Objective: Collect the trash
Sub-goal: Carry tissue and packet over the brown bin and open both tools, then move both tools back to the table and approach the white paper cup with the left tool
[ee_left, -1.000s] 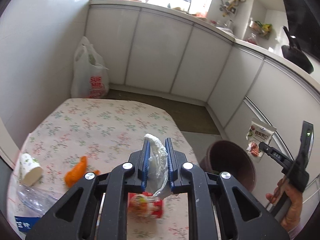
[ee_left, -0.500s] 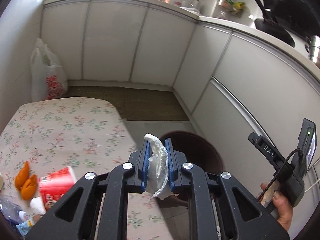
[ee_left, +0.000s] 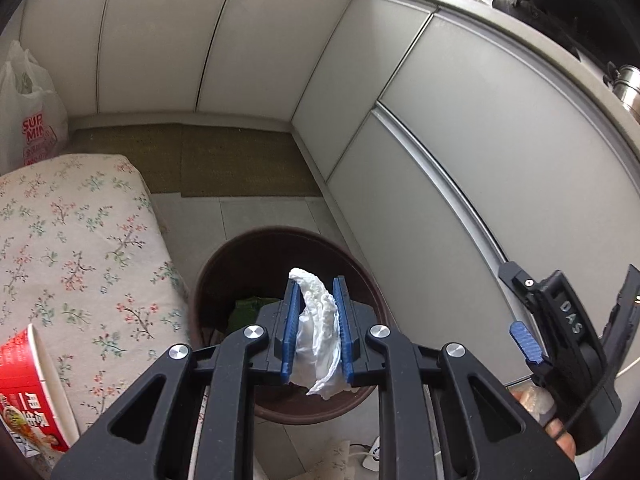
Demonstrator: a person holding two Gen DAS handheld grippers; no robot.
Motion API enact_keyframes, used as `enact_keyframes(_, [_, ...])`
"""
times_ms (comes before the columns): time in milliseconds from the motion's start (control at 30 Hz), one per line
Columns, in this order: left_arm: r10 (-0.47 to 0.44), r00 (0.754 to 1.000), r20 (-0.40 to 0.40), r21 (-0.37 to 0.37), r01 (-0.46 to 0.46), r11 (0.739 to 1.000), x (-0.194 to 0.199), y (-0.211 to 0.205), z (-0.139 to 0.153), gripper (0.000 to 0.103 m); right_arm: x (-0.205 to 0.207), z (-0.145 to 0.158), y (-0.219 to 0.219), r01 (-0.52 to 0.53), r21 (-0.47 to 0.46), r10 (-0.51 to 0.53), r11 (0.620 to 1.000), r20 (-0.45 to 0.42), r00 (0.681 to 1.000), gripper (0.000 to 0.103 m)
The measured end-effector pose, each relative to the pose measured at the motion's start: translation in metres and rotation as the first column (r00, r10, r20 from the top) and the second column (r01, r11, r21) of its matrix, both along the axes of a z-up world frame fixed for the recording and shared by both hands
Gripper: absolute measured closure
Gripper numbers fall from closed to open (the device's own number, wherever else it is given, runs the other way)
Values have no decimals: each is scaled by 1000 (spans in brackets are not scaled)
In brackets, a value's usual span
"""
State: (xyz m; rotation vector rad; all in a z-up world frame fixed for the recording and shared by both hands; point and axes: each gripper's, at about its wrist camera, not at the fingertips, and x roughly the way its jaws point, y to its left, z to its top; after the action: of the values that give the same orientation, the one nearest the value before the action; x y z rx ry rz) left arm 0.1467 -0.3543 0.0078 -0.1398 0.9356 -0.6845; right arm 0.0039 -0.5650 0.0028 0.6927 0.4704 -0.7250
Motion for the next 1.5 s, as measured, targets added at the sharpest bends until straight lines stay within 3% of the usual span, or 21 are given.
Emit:
enact_keyframes(33, [0, 1000, -8, 4, 0, 1000, 0, -3, -2, 79, 0, 0, -1, 4, 4, -4, 1000, 2, 1000, 7])
enact_keyframes(100, [2, 1000, -23, 10, -2, 1000, 0, -8, -8, 57, -2, -1, -4, 8, 12, -8, 1000, 5, 1000, 7])
enact_keyframes(167, [12, 1000, -23, 20, -11, 1000, -1, -10, -10, 43, -4, -2, -5, 11, 22, -11, 1000, 6, 1000, 7])
enact_keyframes(300, [20, 1000, -19, 57, -19, 998, -6, -15, -16, 31, -4, -3, -9, 13, 36, -13, 999, 4, 1000, 7])
enact_keyframes(467, [28, 999, 23, 115, -30, 993, -16, -16, -19, 28, -5, -3, -8, 9, 35, -9, 999, 1, 1000, 7])
enact_keyframes(600, [41, 989, 140, 198, -69, 978, -32, -14, -15, 22, -2, -1, -4, -4, 27, 4, 1000, -7, 1000, 7])
enact_keyframes(733, [41, 945, 324, 283, -138, 949, -54, -9, -6, 15, 6, 0, 7, -39, 8, 39, 999, -22, 999, 7])
enact_keyframes(833, [54, 920, 388, 306, -184, 934, -64, 1, -3, 11, 13, 1, 19, -75, -12, 75, 997, -35, 997, 7])
enact_keyframes(967, [98, 909, 406, 303, -235, 924, -72, 24, -1, 11, 22, 3, 40, -139, -42, 137, 989, -48, 989, 7])
enact_keyframes(1067, [73, 903, 423, 329, -229, 916, -78, 40, 0, 11, 29, 7, 56, -184, -70, 180, 980, -65, 982, 7])
enact_keyframes(1200, [75, 874, 480, 359, -274, 892, -92, 66, -1, 11, 38, 10, 90, -271, -123, 259, 955, -100, 961, 7])
enact_keyframes(1400, [212, 888, 409, 255, -334, 908, -89, 124, 4, 11, 34, 16, 135, -380, -157, 370, 912, -91, 925, 7])
enact_keyframes(1500, [240, 892, 384, 244, -348, 905, -96, 144, 3, 11, 26, 15, 155, -430, -171, 418, 886, -105, 902, 7])
